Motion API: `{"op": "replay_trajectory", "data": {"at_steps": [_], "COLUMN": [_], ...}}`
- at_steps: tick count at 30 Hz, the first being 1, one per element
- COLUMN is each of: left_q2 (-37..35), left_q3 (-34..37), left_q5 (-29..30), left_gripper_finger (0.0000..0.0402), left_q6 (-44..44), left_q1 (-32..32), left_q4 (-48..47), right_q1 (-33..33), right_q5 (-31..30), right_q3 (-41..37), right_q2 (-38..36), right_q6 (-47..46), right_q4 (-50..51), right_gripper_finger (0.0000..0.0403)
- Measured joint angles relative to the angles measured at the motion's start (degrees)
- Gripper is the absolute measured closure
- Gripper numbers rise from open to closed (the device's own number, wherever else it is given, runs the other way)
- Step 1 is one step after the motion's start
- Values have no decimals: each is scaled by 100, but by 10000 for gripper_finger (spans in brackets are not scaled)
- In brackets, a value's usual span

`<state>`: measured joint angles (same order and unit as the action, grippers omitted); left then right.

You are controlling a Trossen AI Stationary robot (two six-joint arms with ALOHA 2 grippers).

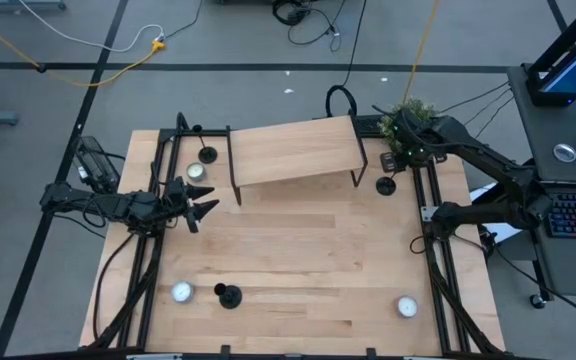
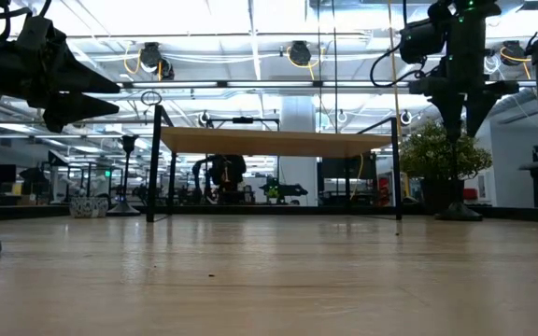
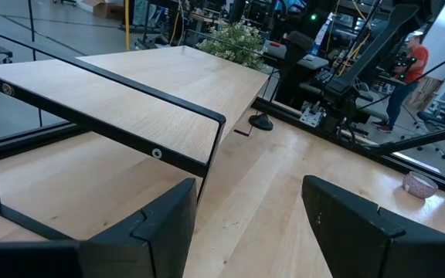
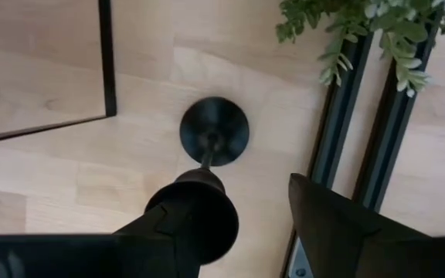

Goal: Pick & Place candle stick holders
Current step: Put the top right candle holder on the shelf

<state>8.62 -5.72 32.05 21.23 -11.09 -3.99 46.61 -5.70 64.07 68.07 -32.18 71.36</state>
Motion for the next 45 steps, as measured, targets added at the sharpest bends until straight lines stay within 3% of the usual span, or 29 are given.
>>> {"op": "replay_trajectory", "data": {"at_steps": [6,13,15,30,41,45], "left_q2": [0,-1,-2,-2,0,1], "left_q3": [0,1,0,0,0,0], "left_q5": [0,1,2,3,-124,-401], "left_gripper_finger": [158,158,158,158,158,158], "left_q6": [0,-5,-84,-364,-1418,-1632], "left_q1": [-2,-1,0,0,0,0], "left_q4": [0,0,0,702,2031,2388], "right_q1": [0,-4,-4,-118,-631,-824], "right_q5": [-4,11,98,138,123,522], "right_q3": [-13,-21,-21,180,1254,1811], "right_q2": [7,13,11,-212,-231,-146], "right_q6": [38,260,403,441,288,137], "right_q4": [-84,-217,-249,-42,998,1725], "right_gripper_finger": [261,374,388,395,395,395]}}
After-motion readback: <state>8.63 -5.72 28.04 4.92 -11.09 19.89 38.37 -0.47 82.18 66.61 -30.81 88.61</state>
